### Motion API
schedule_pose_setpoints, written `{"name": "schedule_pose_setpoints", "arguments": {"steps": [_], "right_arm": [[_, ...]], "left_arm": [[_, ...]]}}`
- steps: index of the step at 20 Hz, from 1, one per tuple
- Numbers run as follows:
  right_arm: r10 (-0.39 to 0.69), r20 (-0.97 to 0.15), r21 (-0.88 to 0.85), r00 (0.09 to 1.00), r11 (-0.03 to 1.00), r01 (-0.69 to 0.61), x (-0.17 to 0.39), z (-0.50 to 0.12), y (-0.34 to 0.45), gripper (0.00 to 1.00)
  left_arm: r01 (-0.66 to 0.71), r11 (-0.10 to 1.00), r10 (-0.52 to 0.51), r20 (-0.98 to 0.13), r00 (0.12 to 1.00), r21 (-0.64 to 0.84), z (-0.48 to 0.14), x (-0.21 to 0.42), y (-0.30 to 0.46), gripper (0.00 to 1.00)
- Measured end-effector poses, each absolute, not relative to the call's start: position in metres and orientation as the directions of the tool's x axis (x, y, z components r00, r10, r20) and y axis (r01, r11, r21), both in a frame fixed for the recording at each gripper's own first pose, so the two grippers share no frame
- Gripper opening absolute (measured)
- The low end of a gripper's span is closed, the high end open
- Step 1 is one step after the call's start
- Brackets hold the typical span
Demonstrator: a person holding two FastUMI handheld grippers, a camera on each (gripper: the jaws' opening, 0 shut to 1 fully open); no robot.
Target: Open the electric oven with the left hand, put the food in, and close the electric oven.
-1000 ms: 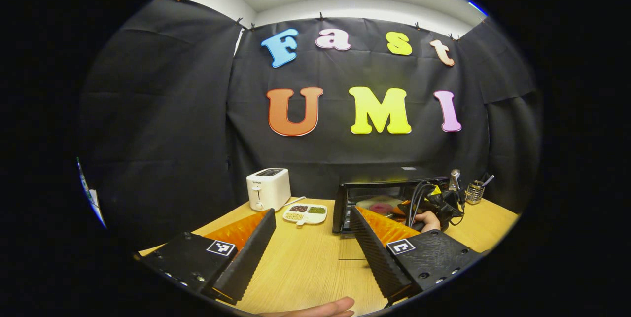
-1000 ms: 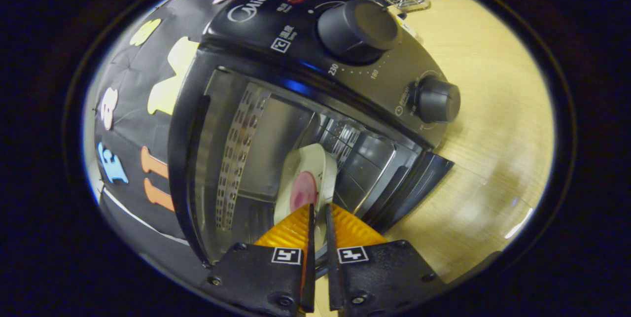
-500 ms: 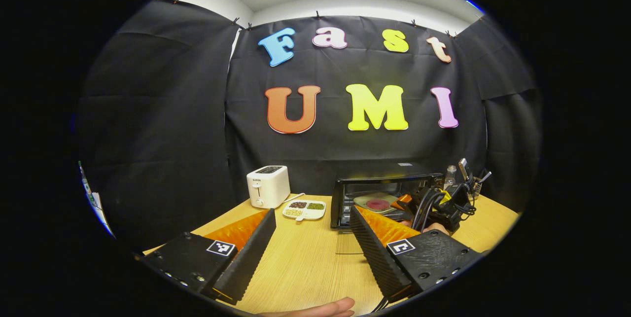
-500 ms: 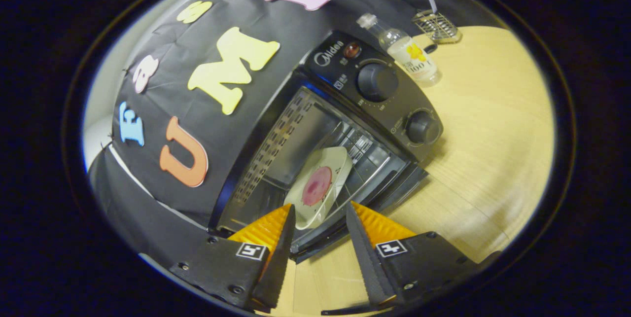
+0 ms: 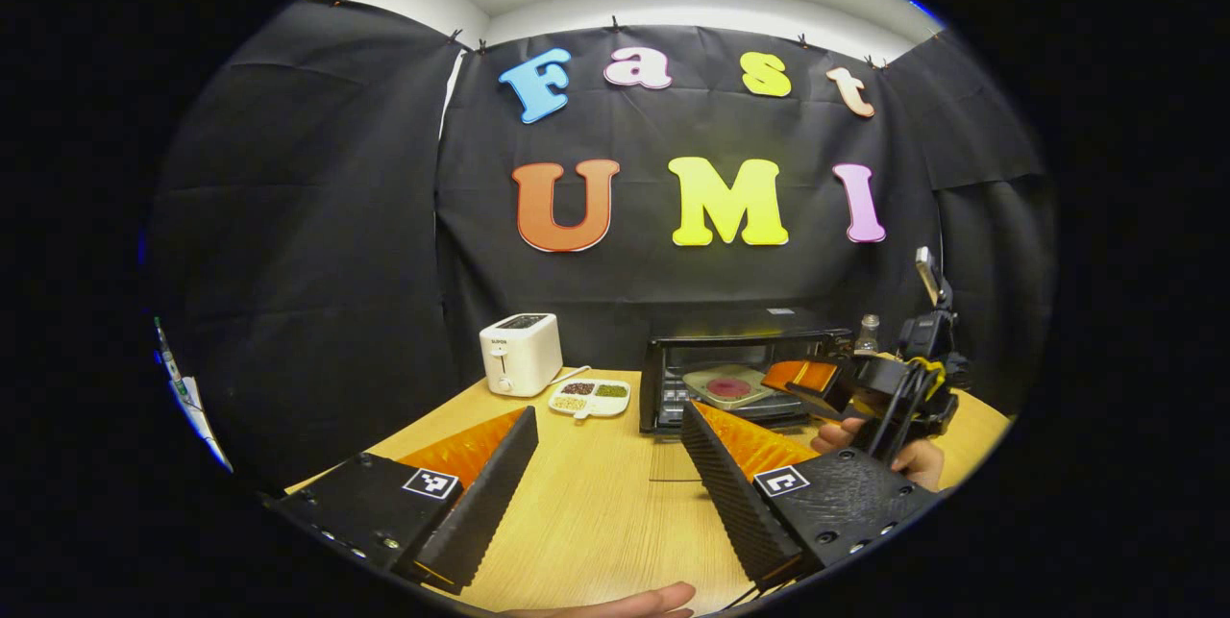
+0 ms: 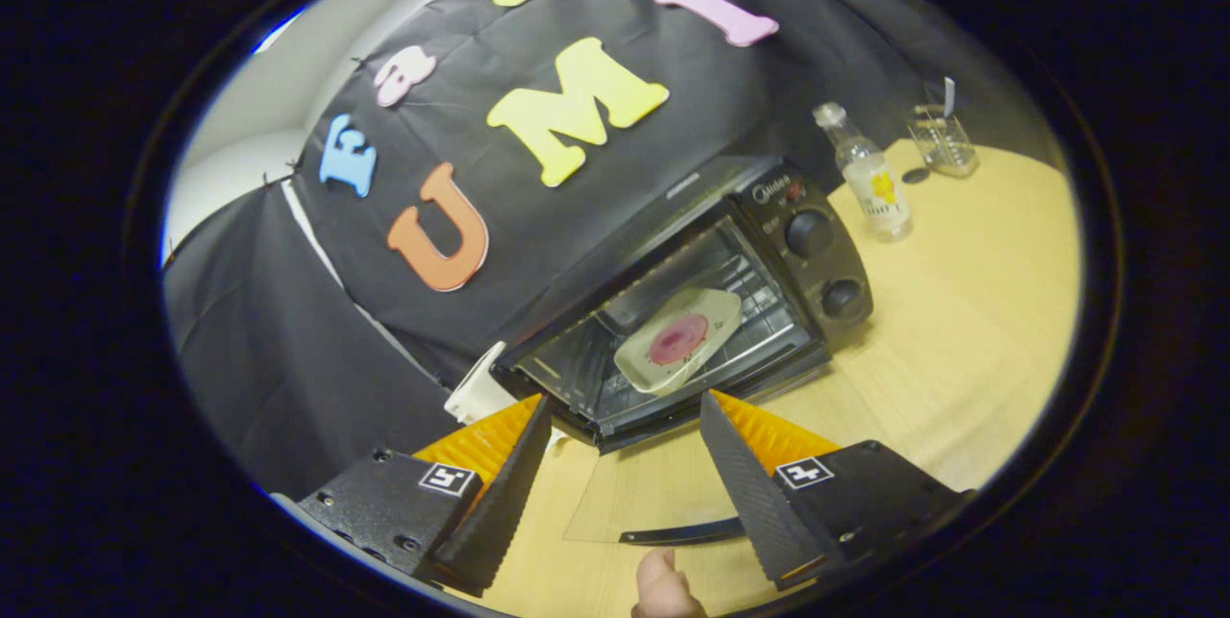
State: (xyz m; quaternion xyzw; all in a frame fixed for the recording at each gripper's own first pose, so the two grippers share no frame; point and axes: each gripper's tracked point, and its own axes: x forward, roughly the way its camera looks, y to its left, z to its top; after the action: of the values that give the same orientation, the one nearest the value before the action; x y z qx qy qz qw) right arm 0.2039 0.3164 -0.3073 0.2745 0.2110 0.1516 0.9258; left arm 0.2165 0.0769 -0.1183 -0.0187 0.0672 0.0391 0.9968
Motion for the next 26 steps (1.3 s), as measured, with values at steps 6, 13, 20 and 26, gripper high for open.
{"name": "schedule_pose_setpoints", "arguments": {"steps": [6, 13, 20, 26], "right_arm": [[0.419, -0.239, 0.469, 0.876, 0.84, -0.273, 0.164, -0.25, 0.275, 0.92], [0.336, -0.112, 0.33, 0.935, 0.9, -0.284, 0.129, -0.176, 0.182, 0.94], [0.223, 0.014, 0.19, 0.975, 0.956, -0.221, 0.122, -0.112, 0.102, 0.94], [0.143, 0.127, 0.06, 0.982, 0.987, -0.152, 0.121, -0.078, 0.062, 0.94]], "left_arm": [[-0.053, 0.998, 0.046, -0.178, 0.983, -0.038, -0.131, 0.22, 0.061, 0.96], [-0.001, 1.0, -0.005, -0.232, 0.973, -0.027, -0.149, 0.229, 0.031, 0.96], [0.115, 0.992, -0.126, -0.355, 0.926, -0.053, -0.197, 0.247, -0.033, 0.96], [0.168, 0.985, -0.161, -0.515, 0.842, -0.035, -0.252, 0.26, -0.075, 0.96]]}}
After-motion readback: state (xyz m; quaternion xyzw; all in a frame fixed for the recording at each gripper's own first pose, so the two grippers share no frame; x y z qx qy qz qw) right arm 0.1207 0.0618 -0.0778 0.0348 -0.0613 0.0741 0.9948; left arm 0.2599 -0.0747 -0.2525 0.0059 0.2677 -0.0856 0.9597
